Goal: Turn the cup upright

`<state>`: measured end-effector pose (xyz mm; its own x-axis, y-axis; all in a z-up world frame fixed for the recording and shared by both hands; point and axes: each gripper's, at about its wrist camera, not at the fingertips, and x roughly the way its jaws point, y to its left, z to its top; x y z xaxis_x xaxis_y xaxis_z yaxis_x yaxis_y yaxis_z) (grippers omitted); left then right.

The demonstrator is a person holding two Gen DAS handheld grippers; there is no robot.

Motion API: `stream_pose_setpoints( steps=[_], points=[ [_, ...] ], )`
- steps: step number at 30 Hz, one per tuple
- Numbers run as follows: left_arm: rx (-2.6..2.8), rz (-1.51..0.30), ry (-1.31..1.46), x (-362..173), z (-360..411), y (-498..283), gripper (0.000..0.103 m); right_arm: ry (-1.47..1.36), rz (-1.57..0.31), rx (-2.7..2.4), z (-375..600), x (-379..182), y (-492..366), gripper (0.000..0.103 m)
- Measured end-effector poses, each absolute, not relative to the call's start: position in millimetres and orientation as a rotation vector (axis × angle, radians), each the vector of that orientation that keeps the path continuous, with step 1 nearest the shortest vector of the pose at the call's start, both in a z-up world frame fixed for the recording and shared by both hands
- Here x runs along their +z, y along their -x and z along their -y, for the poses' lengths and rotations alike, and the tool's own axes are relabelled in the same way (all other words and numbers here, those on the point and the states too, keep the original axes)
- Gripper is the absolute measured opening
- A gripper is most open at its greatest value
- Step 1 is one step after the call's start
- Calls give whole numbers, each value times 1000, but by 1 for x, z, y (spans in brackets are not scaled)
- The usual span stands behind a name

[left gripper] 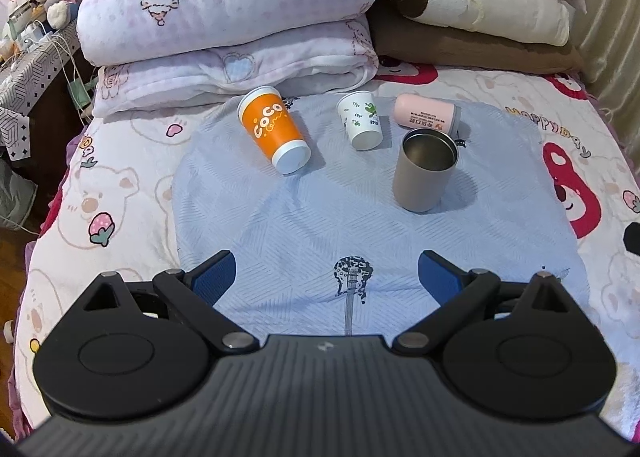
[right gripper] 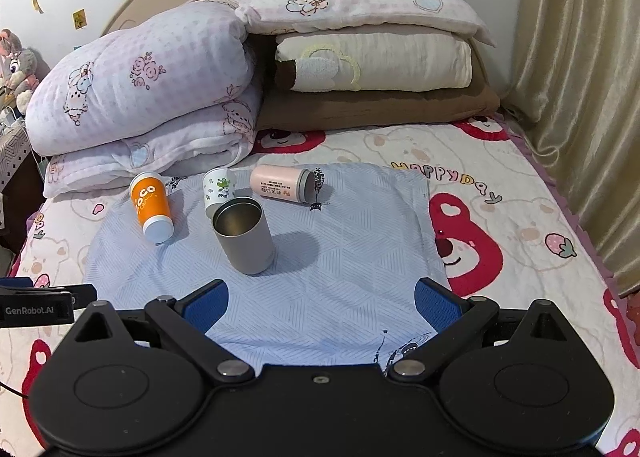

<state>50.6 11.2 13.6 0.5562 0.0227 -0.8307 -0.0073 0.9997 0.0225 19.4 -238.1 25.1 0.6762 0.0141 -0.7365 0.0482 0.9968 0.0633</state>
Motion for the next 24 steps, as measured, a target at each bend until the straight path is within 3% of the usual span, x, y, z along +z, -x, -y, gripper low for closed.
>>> stream_pose_setpoints(
  steps=[24],
  points=[
    [14,-973,-35,16,-10,-46,99,-61,-807,-30,242,31,-17,101]
  ],
)
